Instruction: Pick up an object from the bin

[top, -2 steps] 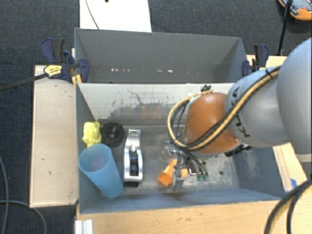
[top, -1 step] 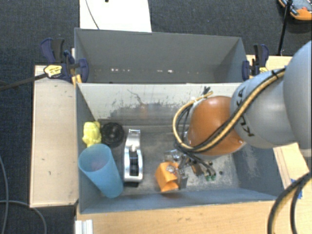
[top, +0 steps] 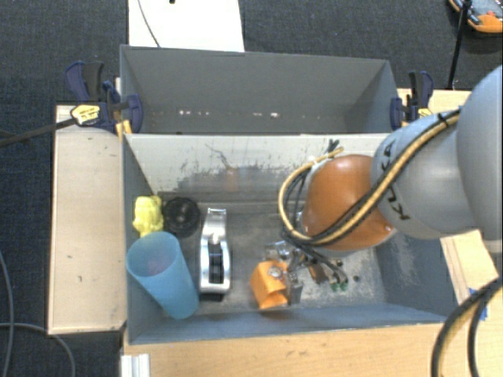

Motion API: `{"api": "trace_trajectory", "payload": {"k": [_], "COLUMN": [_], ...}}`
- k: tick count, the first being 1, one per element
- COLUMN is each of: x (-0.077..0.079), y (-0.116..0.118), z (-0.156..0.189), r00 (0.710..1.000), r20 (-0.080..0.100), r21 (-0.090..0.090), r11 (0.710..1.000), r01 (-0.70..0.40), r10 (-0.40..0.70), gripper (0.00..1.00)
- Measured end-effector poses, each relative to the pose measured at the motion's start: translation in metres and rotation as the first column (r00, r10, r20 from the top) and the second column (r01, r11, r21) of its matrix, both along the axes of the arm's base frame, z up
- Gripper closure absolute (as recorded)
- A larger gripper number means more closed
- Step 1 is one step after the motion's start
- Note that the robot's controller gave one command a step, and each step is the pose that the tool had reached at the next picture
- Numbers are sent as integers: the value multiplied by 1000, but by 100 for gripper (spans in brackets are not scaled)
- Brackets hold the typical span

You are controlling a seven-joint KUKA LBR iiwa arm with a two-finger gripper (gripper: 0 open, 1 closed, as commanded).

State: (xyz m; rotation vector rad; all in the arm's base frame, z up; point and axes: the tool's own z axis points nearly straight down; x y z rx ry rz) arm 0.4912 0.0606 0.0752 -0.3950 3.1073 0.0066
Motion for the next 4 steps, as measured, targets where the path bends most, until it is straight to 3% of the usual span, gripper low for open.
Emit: {"api": "trace_trajectory", "payload": {"k": [1, 2, 3, 4], "x": [0, 54, 54, 77], "y": [0, -25, -25, -20], "z": [2, 61, 61, 164], "r00": [1000, 1000, 1000, 1000], "r20": [0, -6, -6, -5], "r21": [0, -4, -4, -4], "r11": [1000, 1000, 1000, 1000], "r01": [1, -10, -9, -28], "r10": [-1, 10, 9, 28], "gripper": [100, 100, 100, 100]}}
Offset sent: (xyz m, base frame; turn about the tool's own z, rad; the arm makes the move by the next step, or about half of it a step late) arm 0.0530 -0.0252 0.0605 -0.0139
